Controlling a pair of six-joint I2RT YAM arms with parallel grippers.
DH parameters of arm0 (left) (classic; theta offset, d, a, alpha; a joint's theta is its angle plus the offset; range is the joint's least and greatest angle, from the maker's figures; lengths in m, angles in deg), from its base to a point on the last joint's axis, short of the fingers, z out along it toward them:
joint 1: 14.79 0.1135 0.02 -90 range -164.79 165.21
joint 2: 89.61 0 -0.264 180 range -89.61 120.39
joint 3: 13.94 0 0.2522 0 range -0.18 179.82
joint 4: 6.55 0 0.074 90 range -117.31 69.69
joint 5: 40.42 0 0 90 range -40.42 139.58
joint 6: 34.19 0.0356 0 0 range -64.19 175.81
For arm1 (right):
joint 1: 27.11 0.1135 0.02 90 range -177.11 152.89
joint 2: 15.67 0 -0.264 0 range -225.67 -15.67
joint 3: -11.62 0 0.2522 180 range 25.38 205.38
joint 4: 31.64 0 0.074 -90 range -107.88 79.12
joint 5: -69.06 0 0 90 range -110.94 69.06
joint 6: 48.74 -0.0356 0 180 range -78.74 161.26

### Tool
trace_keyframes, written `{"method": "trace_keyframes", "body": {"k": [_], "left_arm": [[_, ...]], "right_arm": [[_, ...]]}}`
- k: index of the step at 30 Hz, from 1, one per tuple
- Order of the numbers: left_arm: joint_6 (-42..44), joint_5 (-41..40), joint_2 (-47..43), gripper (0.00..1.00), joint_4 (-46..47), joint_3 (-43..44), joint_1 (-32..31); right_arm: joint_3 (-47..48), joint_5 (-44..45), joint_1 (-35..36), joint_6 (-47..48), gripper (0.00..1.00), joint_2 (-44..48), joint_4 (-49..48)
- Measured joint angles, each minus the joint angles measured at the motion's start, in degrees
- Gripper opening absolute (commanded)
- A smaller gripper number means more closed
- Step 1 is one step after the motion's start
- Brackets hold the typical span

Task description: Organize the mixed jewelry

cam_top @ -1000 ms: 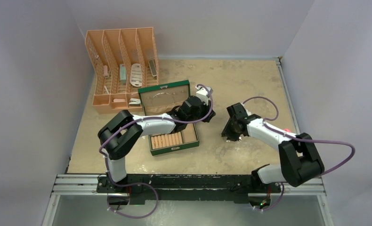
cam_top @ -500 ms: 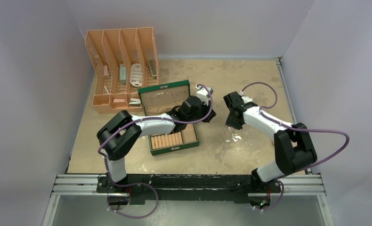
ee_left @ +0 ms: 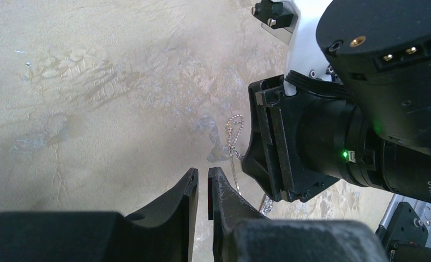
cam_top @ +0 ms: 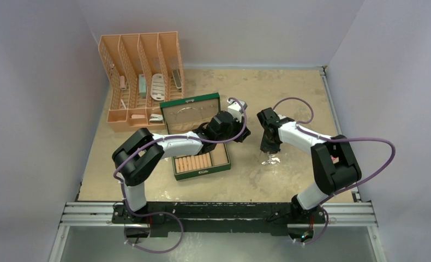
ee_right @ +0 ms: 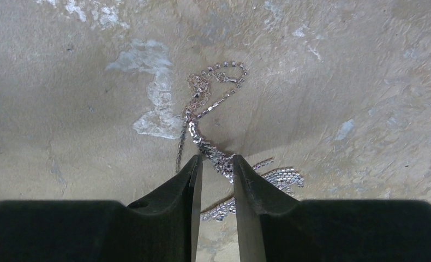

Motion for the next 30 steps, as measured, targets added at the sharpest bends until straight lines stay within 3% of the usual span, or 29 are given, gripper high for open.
{"method": "trace_keyframes", "body": {"k": [10, 18, 30], "left_arm": [[0.0, 0.5, 0.0, 0.13, 0.0, 0.0, 0.3], [-0.1, 1.3, -0.1, 0.13, 0.0, 0.0, 0.4], [-3.1, 5.6, -0.9, 0.21, -0.2, 0.0, 1.8]], "right_arm": [[0.0, -0.6, 0.0, 1.3, 0.27, -0.1, -0.3], [1.1, -0.9, -0.3, 2.8, 0.00, -1.4, -0.7], [1.2, -0.2, -0.3, 2.3, 0.00, 2.1, -0.2]]}}
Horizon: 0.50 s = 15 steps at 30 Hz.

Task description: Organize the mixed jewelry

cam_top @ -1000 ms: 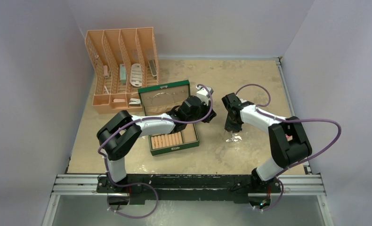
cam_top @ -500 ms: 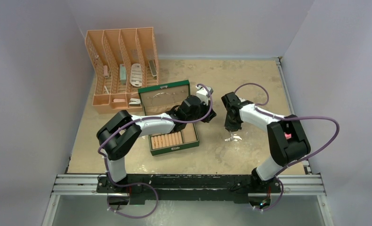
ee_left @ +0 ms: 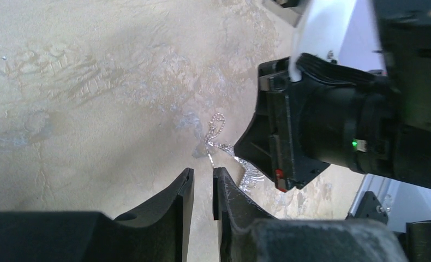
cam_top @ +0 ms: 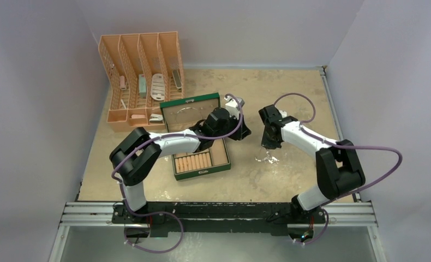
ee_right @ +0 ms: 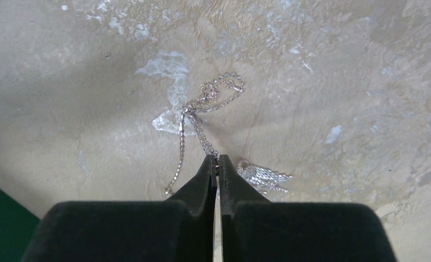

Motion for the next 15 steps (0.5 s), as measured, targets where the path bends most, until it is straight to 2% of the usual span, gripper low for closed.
{"method": "trace_keyframes", "body": {"k": [7, 15], "left_arm": [[-2.1, 4.3, 0.2, 0.29, -0.9, 0.7, 0.8], [-2.5, 11.0, 6.2, 0.35, -1.0, 6.2, 0.7]], "right_arm": [[0.0, 0.3, 0.0, 0.0, 0.00, 5.9, 1.8], [1.0, -0.3, 0.0, 0.2, 0.00, 12.1, 4.1]]}}
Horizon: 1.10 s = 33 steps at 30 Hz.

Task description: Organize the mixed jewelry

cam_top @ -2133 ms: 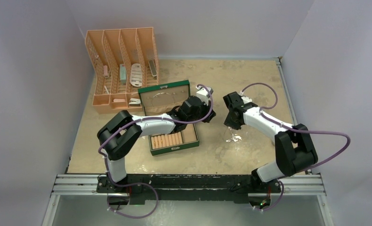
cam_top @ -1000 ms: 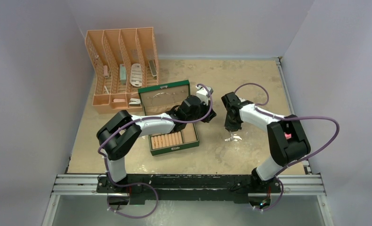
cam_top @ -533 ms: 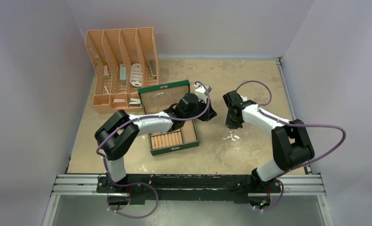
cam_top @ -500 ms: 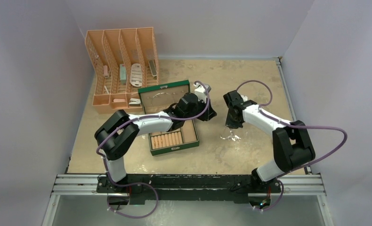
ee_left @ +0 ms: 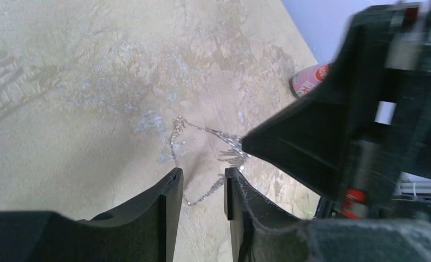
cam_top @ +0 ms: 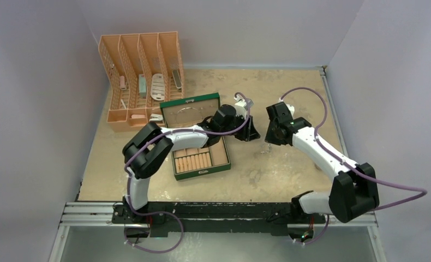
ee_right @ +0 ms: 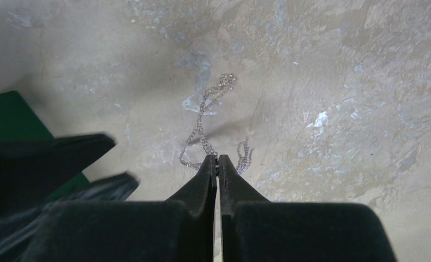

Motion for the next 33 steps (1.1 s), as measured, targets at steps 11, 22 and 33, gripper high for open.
{"method": "trace_keyframes", "body": {"k": [11, 22, 33], "left_arm": [[3.2, 1.6, 7.0, 0.43, 2.3, 3.0, -2.1], [6.0, 0.3, 10.8, 0.50, 9.6, 4.1, -4.1], [6.1, -5.3, 13.4, 0.50, 12.2, 4.5, -4.5]], "right_arm": [[0.3, -2.6, 0.0, 0.1, 0.00, 4.1, 1.7], [2.4, -4.3, 0.0, -0.1, 0.00, 9.2, 4.3], [4.9, -4.5, 0.0, -0.9, 0.00, 12.9, 6.6]]}}
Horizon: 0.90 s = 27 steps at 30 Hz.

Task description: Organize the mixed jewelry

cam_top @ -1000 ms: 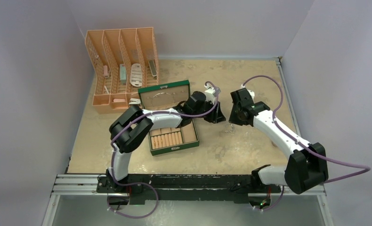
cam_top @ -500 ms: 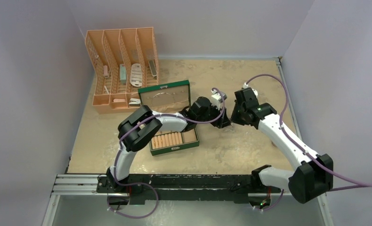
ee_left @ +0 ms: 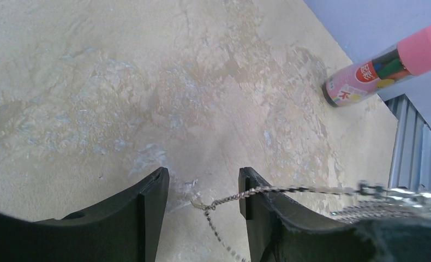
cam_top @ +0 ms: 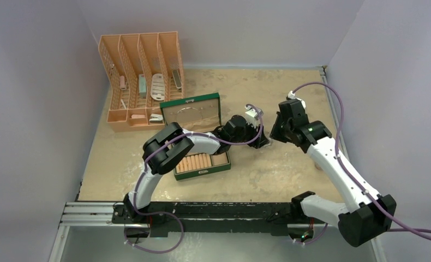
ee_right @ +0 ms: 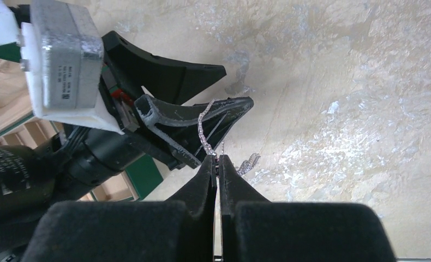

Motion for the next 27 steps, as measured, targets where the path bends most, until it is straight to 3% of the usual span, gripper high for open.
{"method": "trace_keyframes", "body": {"k": [6, 9, 14, 21, 27], "left_arm": [[0.0, -1.5, 0.0, 0.45, 0.0, 0.0, 0.0], [0.0, -1.7, 0.0, 0.38, -0.1, 0.0, 0.0], [0.7, -2.6, -0.1, 0.00, 0.0, 0.0, 0.0], [4.3, -5.6, -8.0, 0.00, -1.4, -3.5, 0.0], [8.8, -9.0, -18.8, 0.00, -7.3, -3.4, 0.0]], "right_arm": [[2.6, 0.7, -0.2, -1.2, 0.00, 1.7, 1.3], [3.6, 1.5, -0.4, -1.7, 0.00, 2.4, 1.6], [4.5, 2.4, -0.7, -2.3, 0.00, 3.0, 2.1], [3.6, 3.0, -1.0, -2.6, 0.01, 3.9, 2.4], [-1.5, -1.7, -1.1, -1.7, 0.00, 6.5, -2.6]]}}
